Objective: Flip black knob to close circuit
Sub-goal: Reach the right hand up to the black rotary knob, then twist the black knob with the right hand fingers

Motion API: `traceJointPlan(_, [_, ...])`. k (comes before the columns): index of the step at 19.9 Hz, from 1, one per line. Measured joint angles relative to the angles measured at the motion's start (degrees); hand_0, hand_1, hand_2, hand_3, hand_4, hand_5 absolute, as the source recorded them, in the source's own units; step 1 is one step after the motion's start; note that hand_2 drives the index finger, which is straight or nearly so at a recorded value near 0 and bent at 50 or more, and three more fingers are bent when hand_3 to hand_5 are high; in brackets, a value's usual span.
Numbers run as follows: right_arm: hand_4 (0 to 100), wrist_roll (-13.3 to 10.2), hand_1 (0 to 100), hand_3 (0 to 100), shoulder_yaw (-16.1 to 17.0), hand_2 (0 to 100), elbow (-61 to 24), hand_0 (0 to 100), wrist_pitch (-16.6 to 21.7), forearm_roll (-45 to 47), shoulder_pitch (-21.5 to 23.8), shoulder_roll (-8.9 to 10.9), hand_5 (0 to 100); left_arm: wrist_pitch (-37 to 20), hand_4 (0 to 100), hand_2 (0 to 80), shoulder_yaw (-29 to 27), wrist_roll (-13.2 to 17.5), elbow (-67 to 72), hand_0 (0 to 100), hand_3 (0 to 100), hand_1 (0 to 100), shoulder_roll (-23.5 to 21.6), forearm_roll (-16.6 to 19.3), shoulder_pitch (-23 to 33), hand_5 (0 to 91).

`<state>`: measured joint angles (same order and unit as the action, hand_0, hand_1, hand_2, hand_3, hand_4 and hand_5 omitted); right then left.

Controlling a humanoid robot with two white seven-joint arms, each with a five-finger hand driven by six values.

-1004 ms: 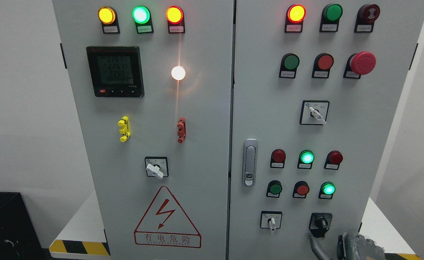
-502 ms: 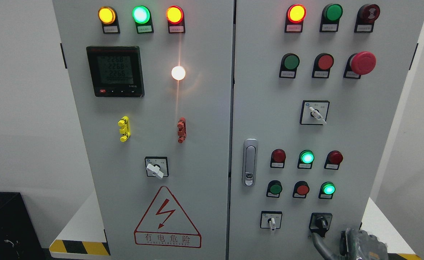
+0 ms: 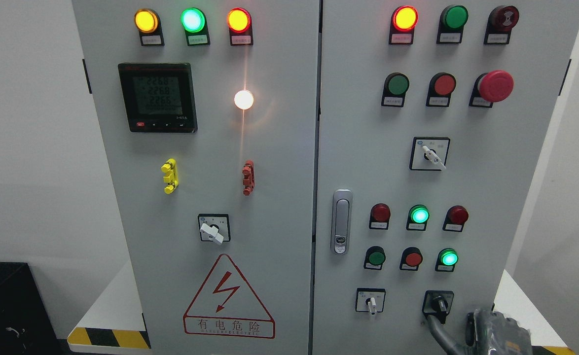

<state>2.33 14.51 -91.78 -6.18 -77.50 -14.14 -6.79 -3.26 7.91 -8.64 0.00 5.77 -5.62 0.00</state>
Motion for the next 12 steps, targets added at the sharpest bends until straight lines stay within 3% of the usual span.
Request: traceJointPlan(12, [99, 0.00, 0, 100, 1.02, 94, 0.14, 0, 0.13, 0.16, -0.07, -0.02, 100, 0.00, 0, 0.0, 0.00, 0.00, 0.00, 12, 0, 56, 0.00, 0.00, 0.00, 0.0])
